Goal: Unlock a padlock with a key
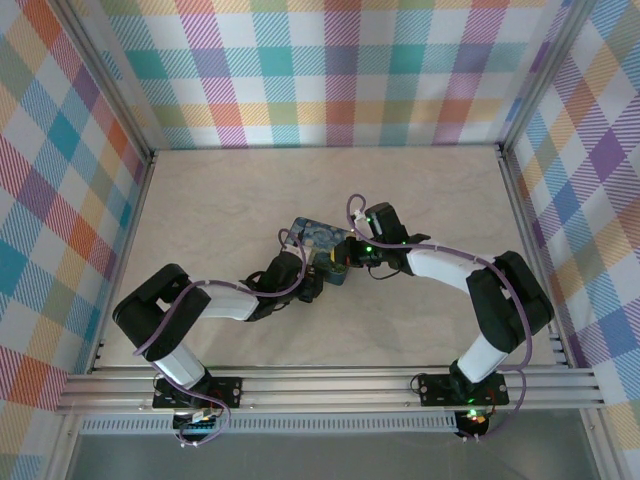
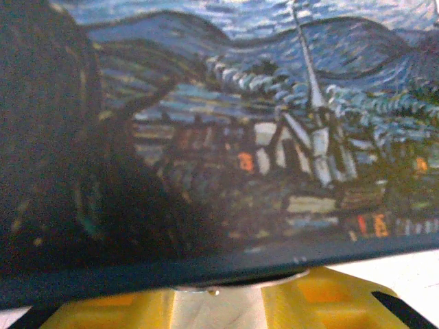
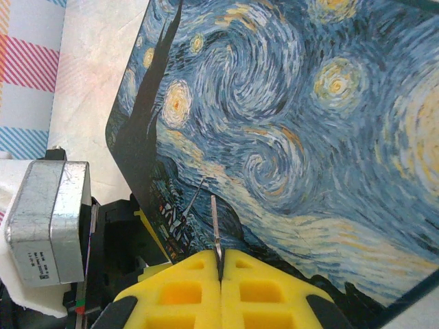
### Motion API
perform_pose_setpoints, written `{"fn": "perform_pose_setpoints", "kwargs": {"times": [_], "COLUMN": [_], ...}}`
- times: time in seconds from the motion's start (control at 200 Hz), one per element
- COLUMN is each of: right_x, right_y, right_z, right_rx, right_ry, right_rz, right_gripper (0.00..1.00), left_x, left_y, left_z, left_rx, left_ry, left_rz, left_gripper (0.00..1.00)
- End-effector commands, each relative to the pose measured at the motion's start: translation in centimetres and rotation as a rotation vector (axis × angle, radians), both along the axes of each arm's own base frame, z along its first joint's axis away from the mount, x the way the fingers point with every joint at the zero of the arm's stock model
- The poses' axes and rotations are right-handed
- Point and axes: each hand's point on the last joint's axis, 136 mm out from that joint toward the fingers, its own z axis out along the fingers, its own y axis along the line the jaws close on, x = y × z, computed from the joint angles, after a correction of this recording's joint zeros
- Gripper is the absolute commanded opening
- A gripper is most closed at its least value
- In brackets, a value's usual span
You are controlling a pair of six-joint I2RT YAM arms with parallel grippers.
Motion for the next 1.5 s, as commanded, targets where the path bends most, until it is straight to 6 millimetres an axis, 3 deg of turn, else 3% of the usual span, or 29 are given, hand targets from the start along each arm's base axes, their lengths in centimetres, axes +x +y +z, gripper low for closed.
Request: {"fn": "perform_pose_setpoints", "kwargs": {"times": [0.0,0.21,0.485,0.73,0.885,1.08,1.495], "right_x": [-1.9,-1.9,-1.5,-3.7,-5.5,-7.2,-7.7], "right_y": [-1.4,-1.2,-1.4,-2.8,-3.8,-3.4,-2.5], "right_z": [-3.9,-3.6,-0.3,1.4,1.5,1.1,-0.2], "right_rx": [-0.094,-0.08,-0.058,-0.057,-0.075,-0.092,-0.094], "right_ry": [0.104,0.093,-0.02,-0.116,-0.175,-0.249,-0.366], "right_rz": [-0.002,0.003,0.018,0.064,0.099,0.158,0.163], "right_gripper": [0.0,0.0,0.0,0.0,0.0,0.0,0.0], "left_x": [0.9,1.2,0.7,-0.2,-0.5,-0.7,-0.9], "left_y": [-1.0,-1.0,-1.1,-1.7,-2.3,-3.0,-3.4], "left_z": [1.2,1.4,3.0,5.5,6.8,8.6,10.4], "left_rx": [-0.02,-0.026,-0.078,-0.173,-0.197,-0.239,-0.274], "left_ry": [-0.04,-0.038,-0.015,0.065,0.126,0.174,0.245], "left_rz": [0.01,0.03,0.042,0.064,0.068,0.075,0.103], "left_gripper": [0.37,0.3,0.29,0.29,0.29,0.29,0.28]}}
